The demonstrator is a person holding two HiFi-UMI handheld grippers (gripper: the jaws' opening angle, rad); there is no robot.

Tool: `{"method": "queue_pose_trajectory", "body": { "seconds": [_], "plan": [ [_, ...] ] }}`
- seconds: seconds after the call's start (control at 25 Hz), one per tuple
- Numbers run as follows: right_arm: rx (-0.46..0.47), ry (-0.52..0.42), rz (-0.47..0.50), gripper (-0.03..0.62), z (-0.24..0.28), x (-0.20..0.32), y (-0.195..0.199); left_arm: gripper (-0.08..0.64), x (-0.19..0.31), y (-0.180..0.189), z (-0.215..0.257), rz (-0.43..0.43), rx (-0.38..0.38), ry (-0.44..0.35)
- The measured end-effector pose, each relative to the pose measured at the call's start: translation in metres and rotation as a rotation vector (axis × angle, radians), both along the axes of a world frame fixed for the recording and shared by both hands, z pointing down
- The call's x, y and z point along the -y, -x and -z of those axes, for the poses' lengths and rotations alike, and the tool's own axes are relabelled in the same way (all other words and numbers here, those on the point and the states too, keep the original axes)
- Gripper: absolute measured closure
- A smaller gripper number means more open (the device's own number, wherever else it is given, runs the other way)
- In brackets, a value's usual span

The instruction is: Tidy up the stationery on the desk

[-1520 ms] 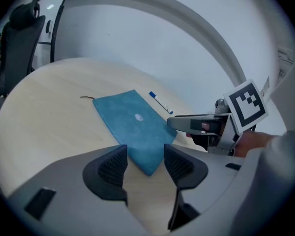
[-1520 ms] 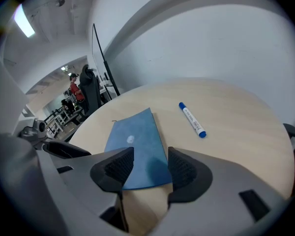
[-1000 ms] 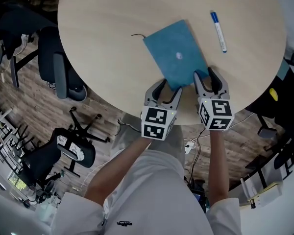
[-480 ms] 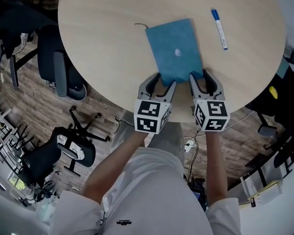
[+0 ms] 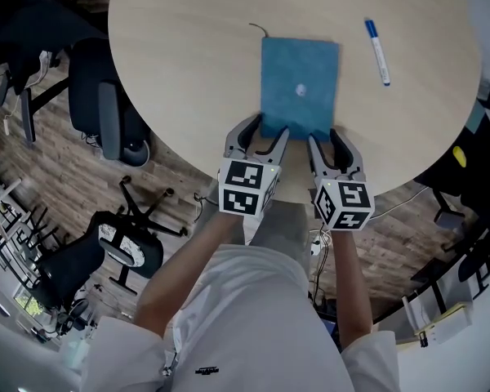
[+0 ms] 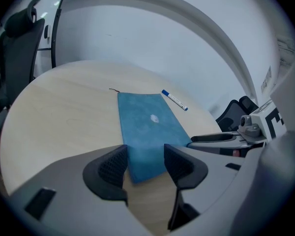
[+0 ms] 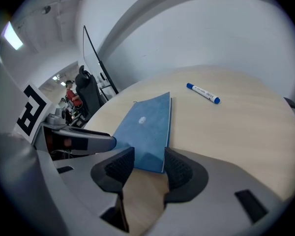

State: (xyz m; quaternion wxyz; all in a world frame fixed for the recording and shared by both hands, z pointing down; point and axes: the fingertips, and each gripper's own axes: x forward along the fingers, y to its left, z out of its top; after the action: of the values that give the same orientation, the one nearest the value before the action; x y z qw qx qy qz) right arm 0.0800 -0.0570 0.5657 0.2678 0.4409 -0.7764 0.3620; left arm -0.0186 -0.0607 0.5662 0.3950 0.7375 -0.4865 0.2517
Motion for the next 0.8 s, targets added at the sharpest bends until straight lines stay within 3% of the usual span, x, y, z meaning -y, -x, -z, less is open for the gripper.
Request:
{"method": "queue_pose_trajectory", "body": {
  "seconds": [0.52,0.8],
  "plan": [
    [0.062,0.053,-0.136,0.379,0.0,-0.022,0.033,0.334,0.011,0.03,0.0,-0.055,0.011,-0.02],
    [0.02,0.014,-0.201,0.379,0.011,-0.016,0.026,0.334,0.006,0.037,0.02,-0.066,0.023,-0.07]
  ]
}}
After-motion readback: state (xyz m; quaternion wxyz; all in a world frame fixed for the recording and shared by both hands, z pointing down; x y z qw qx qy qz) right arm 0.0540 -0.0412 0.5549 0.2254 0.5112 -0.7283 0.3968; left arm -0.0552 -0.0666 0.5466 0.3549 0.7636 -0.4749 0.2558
